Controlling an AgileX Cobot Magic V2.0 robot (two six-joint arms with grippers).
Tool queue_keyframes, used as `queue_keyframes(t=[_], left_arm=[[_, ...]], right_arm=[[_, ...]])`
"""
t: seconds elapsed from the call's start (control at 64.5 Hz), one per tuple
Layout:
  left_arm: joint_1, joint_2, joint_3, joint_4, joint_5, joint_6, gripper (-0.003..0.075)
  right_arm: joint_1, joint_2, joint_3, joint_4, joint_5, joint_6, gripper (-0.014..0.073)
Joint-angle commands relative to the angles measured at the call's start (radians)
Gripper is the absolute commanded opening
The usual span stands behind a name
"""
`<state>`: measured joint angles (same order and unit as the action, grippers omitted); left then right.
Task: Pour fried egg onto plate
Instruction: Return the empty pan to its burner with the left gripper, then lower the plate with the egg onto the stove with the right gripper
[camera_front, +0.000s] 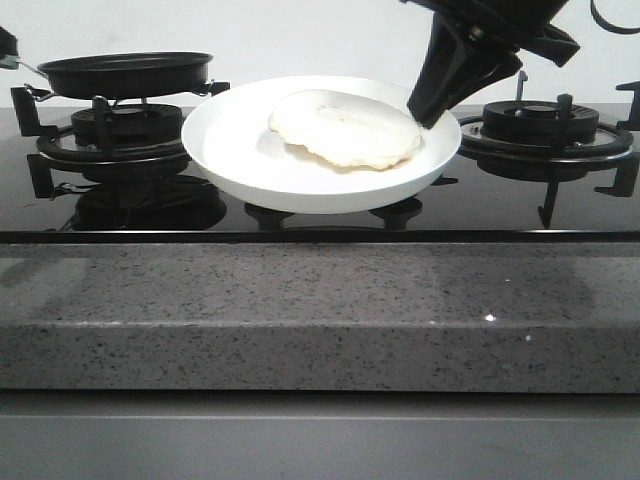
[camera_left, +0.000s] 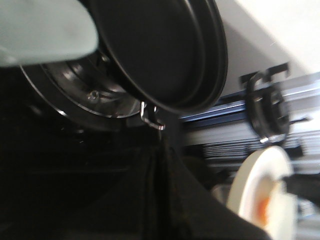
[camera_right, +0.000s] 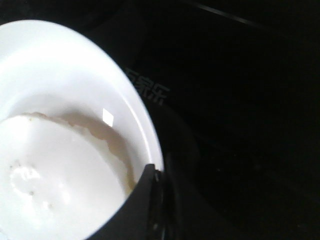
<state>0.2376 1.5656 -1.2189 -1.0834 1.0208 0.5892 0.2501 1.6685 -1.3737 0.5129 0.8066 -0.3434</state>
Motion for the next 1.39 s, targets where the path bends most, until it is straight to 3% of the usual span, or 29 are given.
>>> queue_keyframes(t=[0.0, 0.201, 0.527, 0.744, 0.992, 1.178, 1.379], left_arm=[[-0.057, -0.129, -0.022, 0.142, -0.081, -0.083, -0.0020], [-0.229, -0.300, -0.022, 0.660, -0.210, -0.374, -0.0020], [-0.482, -0.573, 0.155, 1.189, -0.320, -0.723, -0.0020], [-0.578, -0.808, 0.378, 1.205, -0.467, -0.726, -0.0020], [-0.605, -1.101, 0.621, 1.205, -0.656, -0.726, -0.0020], [-0.605, -1.273, 0.721, 1.197, -0.689, -0.726, -0.0020], [-0.605, -1.332, 0.763, 1.197, -0.715, -0.726, -0.0019]], right_arm=[[-0.002, -0.053, -0.028, 0.039, -0.038, -0.008, -0.0057], [-0.002, -0.053, -0.028, 0.039, -0.038, -0.008, -0.0057], [-0.002, -0.053, -0.028, 0.039, -0.038, -0.008, -0.0057], [-0.002, -0.053, -0.028, 0.039, -0.038, -0.008, -0.0057], [-0.002, -0.053, -0.028, 0.039, -0.038, -0.008, -0.0057], [-0.002, -0.053, -0.028, 0.039, -0.038, -0.008, -0.0057], [-0.002, -0.053, -0.028, 0.039, -0.038, -0.008, -0.0057]])
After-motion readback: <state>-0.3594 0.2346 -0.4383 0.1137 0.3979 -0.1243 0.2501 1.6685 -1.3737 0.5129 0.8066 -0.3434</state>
